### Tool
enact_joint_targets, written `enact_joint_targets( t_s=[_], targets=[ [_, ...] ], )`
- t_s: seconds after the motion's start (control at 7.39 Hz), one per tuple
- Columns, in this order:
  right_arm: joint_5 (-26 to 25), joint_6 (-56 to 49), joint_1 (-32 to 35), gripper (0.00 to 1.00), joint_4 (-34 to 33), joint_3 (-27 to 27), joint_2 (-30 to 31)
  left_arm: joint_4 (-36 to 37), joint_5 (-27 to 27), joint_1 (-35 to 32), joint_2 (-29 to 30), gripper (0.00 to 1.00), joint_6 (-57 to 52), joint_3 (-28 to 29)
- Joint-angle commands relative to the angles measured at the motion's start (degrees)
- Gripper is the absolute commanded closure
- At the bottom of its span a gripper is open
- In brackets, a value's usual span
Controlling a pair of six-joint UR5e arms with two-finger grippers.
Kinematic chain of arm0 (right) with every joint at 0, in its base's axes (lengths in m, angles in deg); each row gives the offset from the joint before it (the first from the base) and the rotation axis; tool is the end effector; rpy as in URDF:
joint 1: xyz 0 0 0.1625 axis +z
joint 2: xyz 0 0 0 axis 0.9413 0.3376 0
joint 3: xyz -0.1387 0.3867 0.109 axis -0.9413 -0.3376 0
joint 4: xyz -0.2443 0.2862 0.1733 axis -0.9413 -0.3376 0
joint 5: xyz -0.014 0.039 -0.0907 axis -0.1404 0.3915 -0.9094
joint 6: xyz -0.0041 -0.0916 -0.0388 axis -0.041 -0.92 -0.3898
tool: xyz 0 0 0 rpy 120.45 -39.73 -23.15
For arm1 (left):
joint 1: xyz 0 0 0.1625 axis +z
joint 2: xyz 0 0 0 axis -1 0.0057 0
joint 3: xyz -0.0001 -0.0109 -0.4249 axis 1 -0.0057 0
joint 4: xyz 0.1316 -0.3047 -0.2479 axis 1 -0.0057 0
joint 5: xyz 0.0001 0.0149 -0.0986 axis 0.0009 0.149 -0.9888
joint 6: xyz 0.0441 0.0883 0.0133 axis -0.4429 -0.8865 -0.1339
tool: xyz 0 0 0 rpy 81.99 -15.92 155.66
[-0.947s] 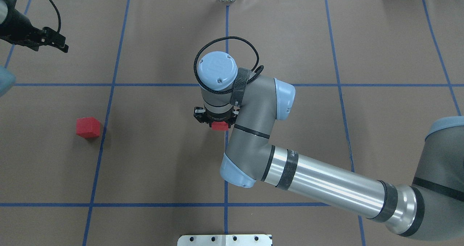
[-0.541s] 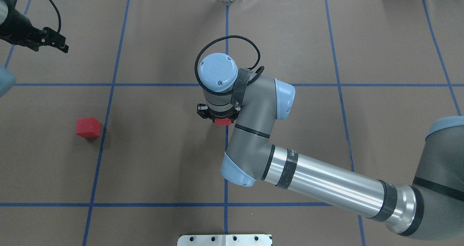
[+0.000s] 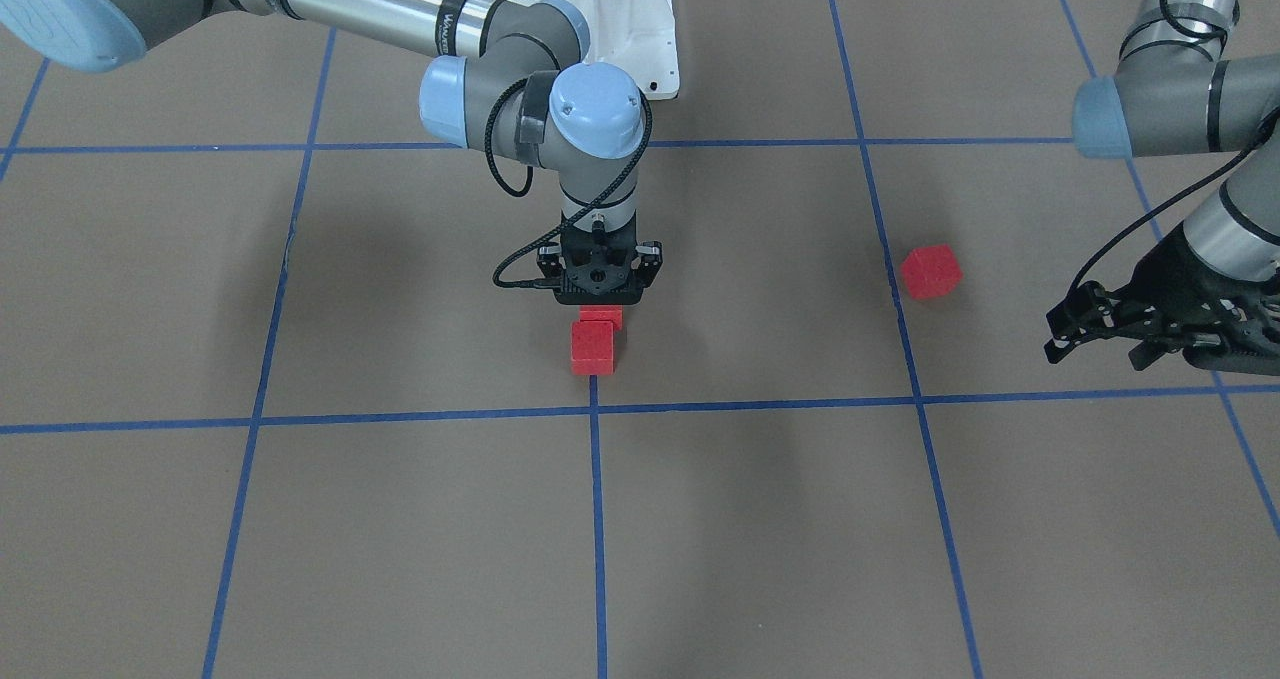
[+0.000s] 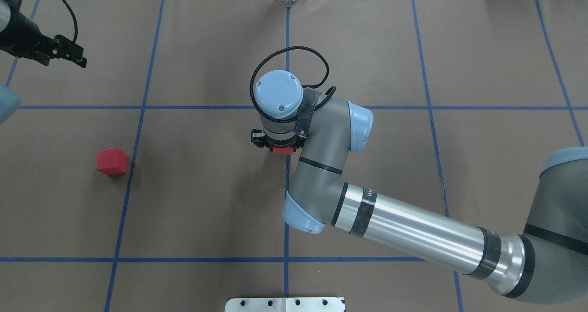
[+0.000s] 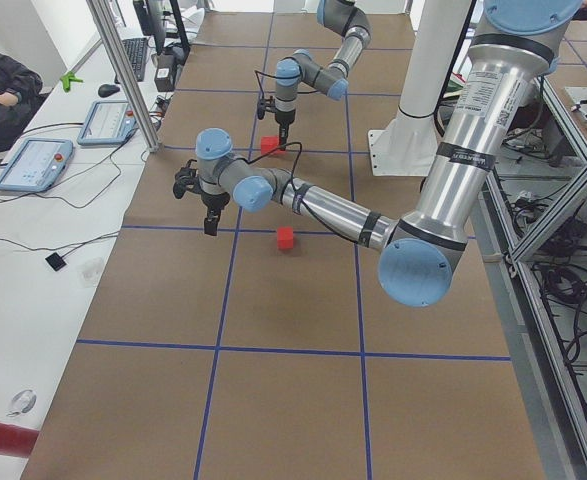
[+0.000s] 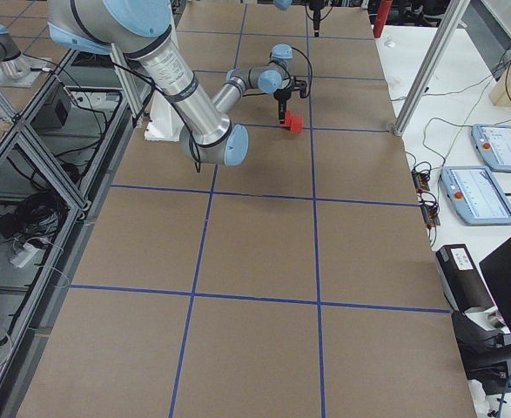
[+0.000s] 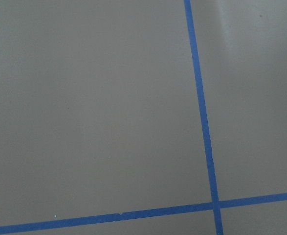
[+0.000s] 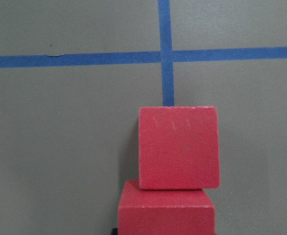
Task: Form red blocks into L shape at center
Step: 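Lower the cube with the right gripper against the center cube and release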
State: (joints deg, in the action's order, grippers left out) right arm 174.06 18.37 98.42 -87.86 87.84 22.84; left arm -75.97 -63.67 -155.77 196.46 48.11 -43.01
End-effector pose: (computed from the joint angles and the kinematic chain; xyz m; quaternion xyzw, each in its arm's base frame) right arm -0.6372 -0.4639 0.1803 0.0349 -0.3772 0.0313 0.9250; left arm 0.1874 -0.6015 0.4342 0.1069 0.4149 0.0085 0.9035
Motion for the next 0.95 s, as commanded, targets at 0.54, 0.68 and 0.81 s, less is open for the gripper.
enact_joint_targets(
  t_s=[0.54, 0.68, 0.81],
  targets=[
    [-0.87, -2.4, 0.33, 1.0, 0.44, -0.19, 0.62, 0.0, 0.0, 0.0, 0.0, 0.0, 0.3, -0.13],
    [-0.87, -2.4, 0.33, 1.0, 0.44, -0.19, 0.62, 0.0, 0.0, 0.0, 0.0, 0.0, 0.3, -0.13],
    [-0.87, -2.49, 0.41, 1.0, 0.44, -0.19, 0.62, 0.0, 0.0, 0.0, 0.0, 0.0, 0.3, -0.13]
  ],
)
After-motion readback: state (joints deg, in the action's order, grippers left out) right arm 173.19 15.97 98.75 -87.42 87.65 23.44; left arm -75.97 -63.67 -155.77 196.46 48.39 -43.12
